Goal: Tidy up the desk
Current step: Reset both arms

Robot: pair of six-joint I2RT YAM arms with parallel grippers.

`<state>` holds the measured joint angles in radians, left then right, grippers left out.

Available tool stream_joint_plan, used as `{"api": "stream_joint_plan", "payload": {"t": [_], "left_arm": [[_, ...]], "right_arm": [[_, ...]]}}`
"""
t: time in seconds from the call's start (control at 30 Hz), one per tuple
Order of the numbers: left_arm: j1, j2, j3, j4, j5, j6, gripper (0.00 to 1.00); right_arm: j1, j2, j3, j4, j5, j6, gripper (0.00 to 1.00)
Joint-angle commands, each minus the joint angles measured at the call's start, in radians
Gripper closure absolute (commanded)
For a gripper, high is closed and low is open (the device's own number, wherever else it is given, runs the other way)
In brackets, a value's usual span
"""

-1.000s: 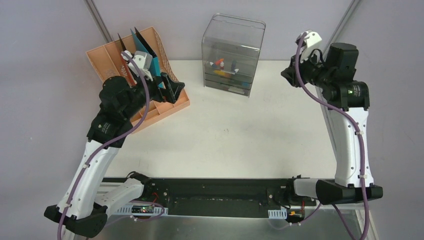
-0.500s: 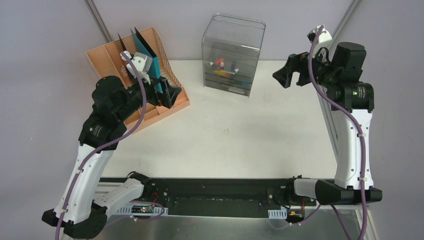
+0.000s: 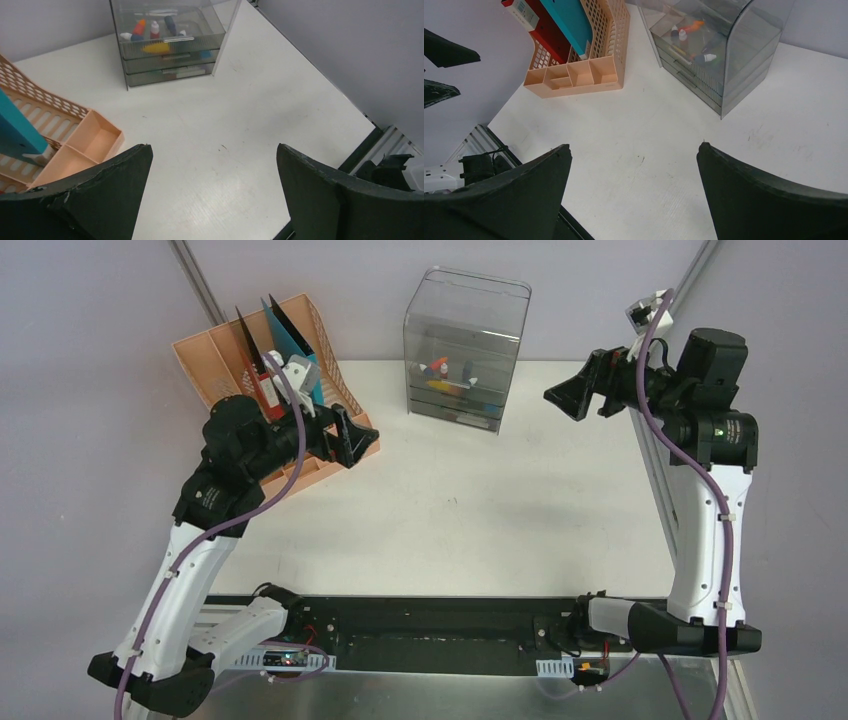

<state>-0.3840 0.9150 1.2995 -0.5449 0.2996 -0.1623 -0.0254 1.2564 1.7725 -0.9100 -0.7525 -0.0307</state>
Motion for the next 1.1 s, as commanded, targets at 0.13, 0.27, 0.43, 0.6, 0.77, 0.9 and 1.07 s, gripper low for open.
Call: {"api": "stream_joint_plan", "payload": {"t": [0.13,0.27,0.43,0.6,0.77,0.9,1.07], "left_arm": [[0.011,-0.013,-0.151,0.134,0.159,-0.131,0.01],[0.011,-0.046,-0.199,0.131,0.148,-0.099,0.01],[0.011,-0.074,-0.196,0.093,0.136,-0.046,0.01],[0.011,-0.086,-0.211,0.098,0.109,-0.031,0.01],[0.011,-0.089,-0.225,0.153,0.078,-0.044,0.01],[0.011,-0.08,-0.192,0.159,0.048,-0.054,0.01],[0.011,-0.065,-0.135,0.155,0.016,-0.084,0.01]], "right_arm": [[-0.013,-0.04,-0.014,-0.001,0.164,-0.016,0.0],[-0.121,-0.031,-0.022,-0.007,0.143,-0.033,0.0],[-0.254,-0.009,-0.033,0.041,0.023,0.027,0.0],[-0.295,-0.022,-0.044,0.07,0.005,0.069,0.0],[-0.293,-0.027,-0.069,0.105,0.052,0.088,0.0],[-0.281,-0.012,-0.051,0.1,0.049,0.098,0.0],[-0.254,0.001,-0.041,0.103,-0.003,0.098,0.0]]}}
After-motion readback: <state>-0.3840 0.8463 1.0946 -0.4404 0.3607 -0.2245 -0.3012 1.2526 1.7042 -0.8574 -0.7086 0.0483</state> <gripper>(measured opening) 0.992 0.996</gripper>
